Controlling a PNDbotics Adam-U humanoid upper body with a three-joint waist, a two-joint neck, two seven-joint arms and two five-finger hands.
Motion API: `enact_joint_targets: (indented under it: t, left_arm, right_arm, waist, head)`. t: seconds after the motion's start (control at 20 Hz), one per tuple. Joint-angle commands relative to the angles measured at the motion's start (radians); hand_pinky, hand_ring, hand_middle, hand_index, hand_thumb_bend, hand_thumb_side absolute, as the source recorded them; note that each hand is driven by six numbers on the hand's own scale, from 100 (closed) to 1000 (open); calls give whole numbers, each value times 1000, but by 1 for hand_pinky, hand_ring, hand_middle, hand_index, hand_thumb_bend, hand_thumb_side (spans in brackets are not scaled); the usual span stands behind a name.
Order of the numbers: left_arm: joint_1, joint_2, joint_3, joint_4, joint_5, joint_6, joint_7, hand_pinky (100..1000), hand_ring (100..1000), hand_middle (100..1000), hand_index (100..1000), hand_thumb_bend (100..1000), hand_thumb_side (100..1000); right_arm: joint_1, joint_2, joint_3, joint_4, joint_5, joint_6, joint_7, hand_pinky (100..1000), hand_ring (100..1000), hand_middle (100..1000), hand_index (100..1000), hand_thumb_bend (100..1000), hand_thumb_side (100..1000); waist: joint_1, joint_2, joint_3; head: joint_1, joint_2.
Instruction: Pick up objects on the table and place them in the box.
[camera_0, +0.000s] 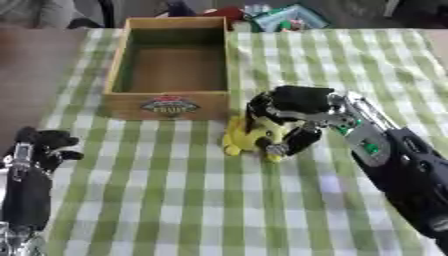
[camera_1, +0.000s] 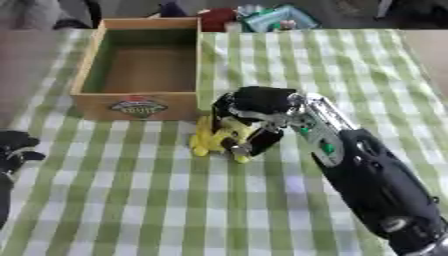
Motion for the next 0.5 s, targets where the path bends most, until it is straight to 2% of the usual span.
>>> enact_joint_targets:
  t: [0.05, 0.5]
  left_arm:
    - [-5, 13, 1, -14, 1, -3, 1, 542, 629, 564, 517, 100, 712]
    - [0, 15, 0, -13, 1, -3, 1, 542, 629, 564, 517, 100, 710]
  right_arm:
    - [-14, -29, -20, -17, -5, 1, -64, 275, 237, 412, 484, 100, 210]
    - [-69, -108, -71, -95, -129, 54, -103, 260, 228, 406, 480, 100, 200]
  waist:
    - [0, -18, 1]
    - [-7, -29, 12]
  head:
    - [2, -10]
    - [5, -9]
